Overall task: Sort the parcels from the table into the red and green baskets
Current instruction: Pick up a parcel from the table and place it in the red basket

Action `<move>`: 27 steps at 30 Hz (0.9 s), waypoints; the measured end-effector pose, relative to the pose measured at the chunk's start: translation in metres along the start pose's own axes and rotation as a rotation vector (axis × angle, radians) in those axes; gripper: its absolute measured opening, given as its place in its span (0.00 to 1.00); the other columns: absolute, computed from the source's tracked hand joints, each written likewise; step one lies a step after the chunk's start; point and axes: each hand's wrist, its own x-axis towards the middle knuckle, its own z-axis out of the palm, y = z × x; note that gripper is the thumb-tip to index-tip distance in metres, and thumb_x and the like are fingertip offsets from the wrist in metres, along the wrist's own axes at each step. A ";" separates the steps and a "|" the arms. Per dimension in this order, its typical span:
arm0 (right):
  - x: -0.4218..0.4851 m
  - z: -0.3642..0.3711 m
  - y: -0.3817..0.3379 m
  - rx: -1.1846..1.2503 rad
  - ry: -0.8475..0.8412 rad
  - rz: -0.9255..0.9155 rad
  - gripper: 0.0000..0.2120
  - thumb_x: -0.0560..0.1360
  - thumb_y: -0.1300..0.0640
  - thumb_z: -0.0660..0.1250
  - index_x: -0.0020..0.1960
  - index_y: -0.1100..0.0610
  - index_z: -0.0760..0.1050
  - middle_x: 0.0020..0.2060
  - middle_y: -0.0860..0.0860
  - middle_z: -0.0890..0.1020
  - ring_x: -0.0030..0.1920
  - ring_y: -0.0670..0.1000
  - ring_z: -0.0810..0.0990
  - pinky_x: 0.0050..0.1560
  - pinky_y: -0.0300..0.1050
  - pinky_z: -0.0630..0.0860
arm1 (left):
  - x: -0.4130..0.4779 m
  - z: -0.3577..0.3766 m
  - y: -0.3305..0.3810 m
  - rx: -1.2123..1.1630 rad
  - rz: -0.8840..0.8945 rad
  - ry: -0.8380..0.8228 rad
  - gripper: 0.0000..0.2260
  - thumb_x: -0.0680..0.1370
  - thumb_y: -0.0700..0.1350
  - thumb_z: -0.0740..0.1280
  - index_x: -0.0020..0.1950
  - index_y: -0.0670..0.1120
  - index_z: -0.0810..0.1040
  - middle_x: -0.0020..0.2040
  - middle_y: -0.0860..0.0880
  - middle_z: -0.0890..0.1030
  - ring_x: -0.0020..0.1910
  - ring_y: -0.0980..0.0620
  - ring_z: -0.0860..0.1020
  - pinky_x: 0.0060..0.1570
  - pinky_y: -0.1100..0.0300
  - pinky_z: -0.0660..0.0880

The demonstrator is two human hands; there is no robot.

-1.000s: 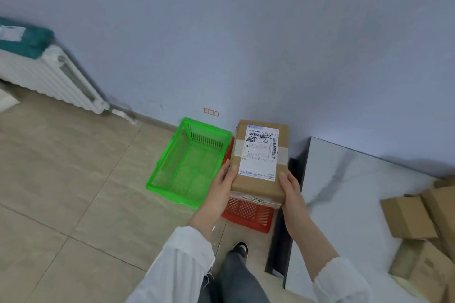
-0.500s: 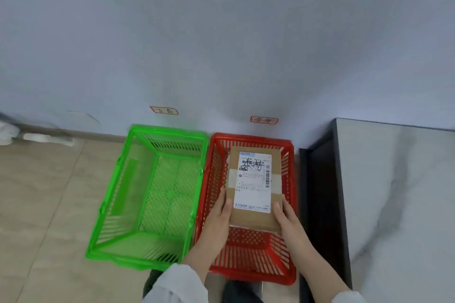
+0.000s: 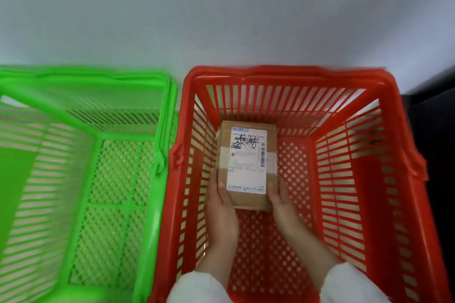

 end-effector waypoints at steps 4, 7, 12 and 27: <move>0.001 0.005 0.009 -0.031 0.070 -0.044 0.44 0.67 0.27 0.54 0.74 0.52 0.55 0.66 0.43 0.66 0.65 0.41 0.64 0.46 0.12 0.58 | -0.002 0.012 -0.017 0.093 0.090 0.097 0.19 0.82 0.47 0.51 0.73 0.50 0.63 0.70 0.53 0.69 0.68 0.58 0.66 0.69 0.59 0.64; 0.007 0.003 0.018 -0.064 0.074 -0.036 0.32 0.75 0.40 0.56 0.74 0.53 0.54 0.68 0.44 0.65 0.68 0.43 0.63 0.53 0.15 0.58 | -0.003 0.015 -0.019 0.209 0.128 0.139 0.20 0.81 0.47 0.53 0.73 0.47 0.65 0.70 0.49 0.70 0.68 0.53 0.68 0.68 0.57 0.66; -0.001 -0.014 -0.003 -0.349 0.085 -0.012 0.31 0.80 0.49 0.53 0.77 0.52 0.42 0.77 0.47 0.47 0.75 0.43 0.47 0.71 0.35 0.45 | -0.016 0.007 -0.001 0.419 0.294 0.200 0.19 0.79 0.47 0.55 0.69 0.44 0.67 0.67 0.44 0.72 0.67 0.49 0.68 0.66 0.58 0.64; 0.072 0.002 -0.016 -1.291 0.124 -0.731 0.25 0.80 0.52 0.46 0.75 0.61 0.53 0.75 0.55 0.57 0.75 0.50 0.51 0.74 0.47 0.45 | 0.025 0.030 -0.024 0.955 0.582 0.068 0.23 0.81 0.47 0.50 0.75 0.41 0.57 0.75 0.43 0.59 0.75 0.47 0.55 0.73 0.55 0.49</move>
